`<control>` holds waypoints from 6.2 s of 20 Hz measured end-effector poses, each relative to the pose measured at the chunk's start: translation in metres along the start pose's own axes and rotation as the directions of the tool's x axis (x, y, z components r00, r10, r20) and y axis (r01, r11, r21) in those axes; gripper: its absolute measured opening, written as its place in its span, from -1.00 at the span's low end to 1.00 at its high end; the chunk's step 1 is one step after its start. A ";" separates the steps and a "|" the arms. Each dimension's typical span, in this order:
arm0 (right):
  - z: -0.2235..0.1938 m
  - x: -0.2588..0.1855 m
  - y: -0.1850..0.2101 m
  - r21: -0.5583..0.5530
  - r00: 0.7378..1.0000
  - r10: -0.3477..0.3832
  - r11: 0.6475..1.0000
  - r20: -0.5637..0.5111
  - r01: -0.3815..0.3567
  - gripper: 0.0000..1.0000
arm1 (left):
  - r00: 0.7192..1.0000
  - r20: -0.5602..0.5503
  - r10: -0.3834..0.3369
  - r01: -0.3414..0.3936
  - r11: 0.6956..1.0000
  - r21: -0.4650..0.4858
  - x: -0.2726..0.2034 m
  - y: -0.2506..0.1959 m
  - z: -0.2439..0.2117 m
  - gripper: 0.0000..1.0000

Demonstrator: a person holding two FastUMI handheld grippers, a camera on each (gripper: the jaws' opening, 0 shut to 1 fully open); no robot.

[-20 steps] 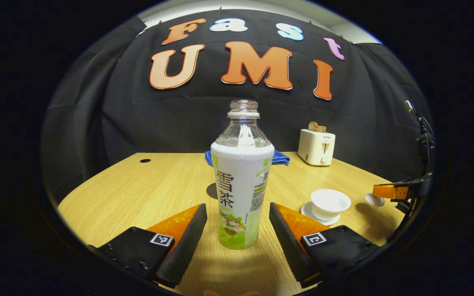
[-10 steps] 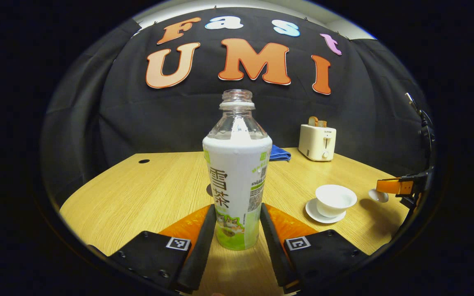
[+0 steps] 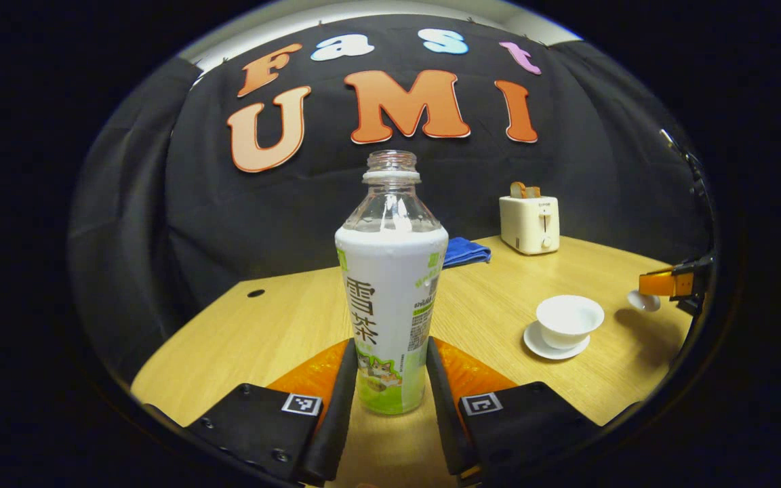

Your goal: Open the teacup lid with one hand, grasp the water bottle and pour water into the teacup with the other hand; after pouring, place the water bottle on the coaster and then close the teacup lid.

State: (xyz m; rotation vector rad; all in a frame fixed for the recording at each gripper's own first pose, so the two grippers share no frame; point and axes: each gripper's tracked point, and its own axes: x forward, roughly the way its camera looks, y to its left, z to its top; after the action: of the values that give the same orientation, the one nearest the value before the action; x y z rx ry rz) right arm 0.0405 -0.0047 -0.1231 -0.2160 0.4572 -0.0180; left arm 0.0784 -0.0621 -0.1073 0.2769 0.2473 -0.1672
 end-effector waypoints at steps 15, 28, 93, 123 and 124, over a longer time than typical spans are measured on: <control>0.002 -0.011 -0.019 0.042 1.000 -0.024 0.999 0.010 0.024 -0.60 | 0.996 -0.068 -0.060 0.091 0.675 0.732 0.017 -0.029 0.005 0.17; -0.008 -0.010 -0.030 0.067 1.000 -0.024 0.997 -0.011 0.025 -0.60 | 0.992 -0.086 -0.097 0.111 0.293 0.950 0.047 -0.062 0.026 0.20; -0.037 0.004 -0.046 0.098 0.999 -0.004 0.995 -0.053 0.009 -0.60 | 0.994 -0.003 -0.108 -0.054 -0.516 0.855 0.049 -0.088 0.078 0.22; -0.010 -0.009 -0.032 0.024 0.998 -0.049 0.998 -0.043 0.050 -0.61 | 0.968 -0.156 -0.198 0.236 0.929 0.286 0.091 -0.009 0.020 0.12; -0.007 -0.009 -0.029 0.016 0.998 -0.048 0.999 -0.039 0.049 -0.60 | 0.969 -0.138 -0.204 0.231 0.946 0.226 0.092 -0.002 0.023 0.15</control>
State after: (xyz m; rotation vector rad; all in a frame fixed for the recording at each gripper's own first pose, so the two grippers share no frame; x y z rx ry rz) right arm 0.0302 -0.0338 -0.1186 -0.2108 0.4903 -0.0737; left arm 0.1708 -0.0829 -0.1108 0.5019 0.3717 -0.4035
